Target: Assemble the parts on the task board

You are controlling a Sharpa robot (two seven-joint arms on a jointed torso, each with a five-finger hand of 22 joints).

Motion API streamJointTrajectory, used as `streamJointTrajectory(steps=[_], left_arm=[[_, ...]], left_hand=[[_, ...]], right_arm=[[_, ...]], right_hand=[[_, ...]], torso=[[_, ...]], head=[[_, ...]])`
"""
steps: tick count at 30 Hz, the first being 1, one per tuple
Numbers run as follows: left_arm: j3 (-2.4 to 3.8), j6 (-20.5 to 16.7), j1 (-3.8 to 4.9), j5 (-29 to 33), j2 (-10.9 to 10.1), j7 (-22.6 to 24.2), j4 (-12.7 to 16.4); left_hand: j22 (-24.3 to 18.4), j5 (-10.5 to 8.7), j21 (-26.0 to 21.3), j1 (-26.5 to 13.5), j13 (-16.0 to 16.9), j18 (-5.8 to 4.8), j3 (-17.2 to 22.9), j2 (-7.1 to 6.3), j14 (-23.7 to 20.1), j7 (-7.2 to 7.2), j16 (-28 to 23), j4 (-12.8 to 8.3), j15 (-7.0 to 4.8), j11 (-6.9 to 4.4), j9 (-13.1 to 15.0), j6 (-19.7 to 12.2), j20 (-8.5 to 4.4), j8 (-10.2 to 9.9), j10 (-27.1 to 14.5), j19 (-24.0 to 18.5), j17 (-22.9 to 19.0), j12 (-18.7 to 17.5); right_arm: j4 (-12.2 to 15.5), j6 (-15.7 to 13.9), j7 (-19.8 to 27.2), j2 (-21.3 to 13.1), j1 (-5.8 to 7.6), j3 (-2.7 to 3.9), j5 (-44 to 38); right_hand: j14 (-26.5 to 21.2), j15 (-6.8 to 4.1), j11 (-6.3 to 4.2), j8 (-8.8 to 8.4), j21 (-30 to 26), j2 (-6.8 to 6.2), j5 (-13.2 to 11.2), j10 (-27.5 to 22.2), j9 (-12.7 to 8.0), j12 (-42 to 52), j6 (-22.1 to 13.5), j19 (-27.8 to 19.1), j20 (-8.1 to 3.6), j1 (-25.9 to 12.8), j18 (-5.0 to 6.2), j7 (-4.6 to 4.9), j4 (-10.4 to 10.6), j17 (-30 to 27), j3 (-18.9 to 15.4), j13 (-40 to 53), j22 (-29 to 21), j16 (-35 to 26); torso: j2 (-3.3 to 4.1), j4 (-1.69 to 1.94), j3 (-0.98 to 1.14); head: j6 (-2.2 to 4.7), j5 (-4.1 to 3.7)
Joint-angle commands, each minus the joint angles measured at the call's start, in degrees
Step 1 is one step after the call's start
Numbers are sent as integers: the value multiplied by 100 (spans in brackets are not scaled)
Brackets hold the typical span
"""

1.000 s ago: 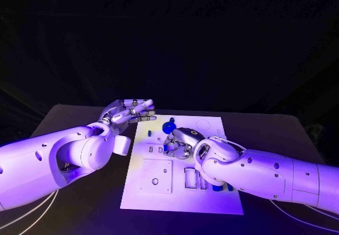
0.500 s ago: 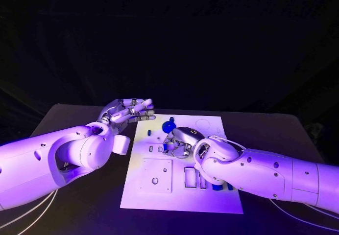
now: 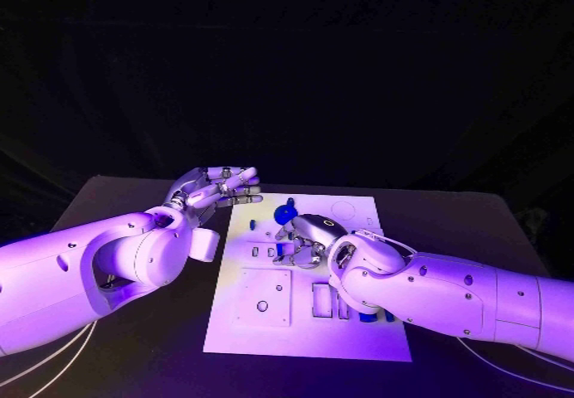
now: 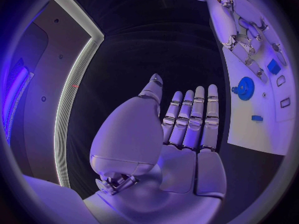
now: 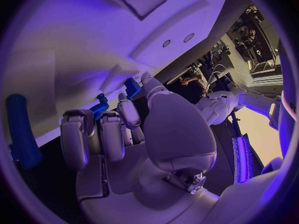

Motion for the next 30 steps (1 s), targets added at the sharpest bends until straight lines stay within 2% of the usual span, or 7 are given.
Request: streamJointTrajectory(steps=[1, 10, 13, 15, 19, 25, 30], left_arm=[[4, 131, 7, -15, 9, -23, -13], [2, 287, 7, -723, 70, -1008, -247], [2, 984, 8, -1719, 136, -1717, -430], [3, 1288, 9, -2336, 166, -1997, -503], [4, 1826, 75, -3484, 315, -2576, -751], [2, 1987, 163, -4633, 669, -3640, -1131], [0, 2429, 222, -5081, 1001, -4640, -1419]], left_hand=[[-8, 15, -27, -2, 5, 67, 1, 72, 67, -50, -25, -44, -5, -38, 11, 45, -1, -6, -1, -21, 5, -22], [143, 22, 395, -67, 174, 92, -61, 205, 1164, -232, 406, -3, -394, -367, 52, 562, -283, 143, 1116, 692, 273, 410], [277, 33, 728, -131, 217, -50, -112, 207, 1909, -362, 741, 86, -617, -503, 69, 768, -604, 176, 1482, 1248, 534, 460], [390, 48, 986, -107, 235, 89, -89, 252, 2468, -394, 1043, 117, -758, -603, 57, 764, -792, 138, 1650, 1652, 733, 475], [635, 37, 1488, -89, 314, 78, -60, 224, 3084, -505, 1762, 222, -950, -756, 69, 855, -1077, 106, 1987, 2240, 1287, 524], [1373, 2, 2595, -201, 1097, 45, -102, 137, 3282, -804, 6521, 404, -1244, -1083, 307, 1328, -1393, 350, 2733, 2721, 6221, 1455], [2532, 40, 3620, -726, 2632, -95, -339, 166, 3246, -910, 7332, 795, -1281, -1131, 562, 1460, -1467, 530, 2698, 2764, 7183, 2999]], right_arm=[[86, -494, 137, -53, -5, 1, -21], [644, -891, 1227, -644, 199, 85, 1084], [874, -712, 1584, -1030, 431, 106, 2049], [976, -686, 1579, -1217, 533, 111, 2454], [1220, -647, 1453, -1661, 715, 117, 3050], [1471, -590, 1317, -2159, 838, 119, 3353], [1518, -548, 1250, -2362, 867, 118, 3410]], right_hand=[[426, 64, 32, -47, -50, -33, -14, -53, -34, -21, -123, 172, 53, 102, 40, 37, 99, 887, -166, -27, 1058, -34], [401, 68, 25, 63, -232, 103, 135, 34, -12, 120, -41, 47, 81, 469, 92, 26, 324, 801, -348, 66, 927, -92], [392, 33, -16, 156, -279, 188, 291, 68, 8, 160, 108, 19, 53, 514, 104, -20, 332, 767, -351, 93, 896, -115], [388, -1, -51, 216, -308, 252, 569, 100, 21, 189, 213, 3, 26, 637, 111, -51, 268, 750, -295, 119, 878, -128], [386, -30, -84, 276, -322, 276, 849, 170, 29, 245, 327, 2, -9, 691, 113, -83, 226, 734, -262, 169, 874, -141], [384, -45, -103, 317, -331, 268, 865, 185, 43, 250, 404, 2, -24, 634, 114, -107, 250, 720, -293, 167, 872, -152], [384, -48, -106, 321, -330, 261, 863, 178, 45, 240, 413, 4, -27, 623, 114, -110, 254, 715, -303, 156, 874, -155]], torso=[[-1, -2, 2], [-80, -48, 40], [-148, -87, 61], [-178, -114, 64], [-254, -172, 75], [-334, -188, 121], [-375, -175, 146]], head=[[-6, -2], [15, 27], [2, 53], [4, 68], [-30, 118], [-101, 160], [-152, 190]])
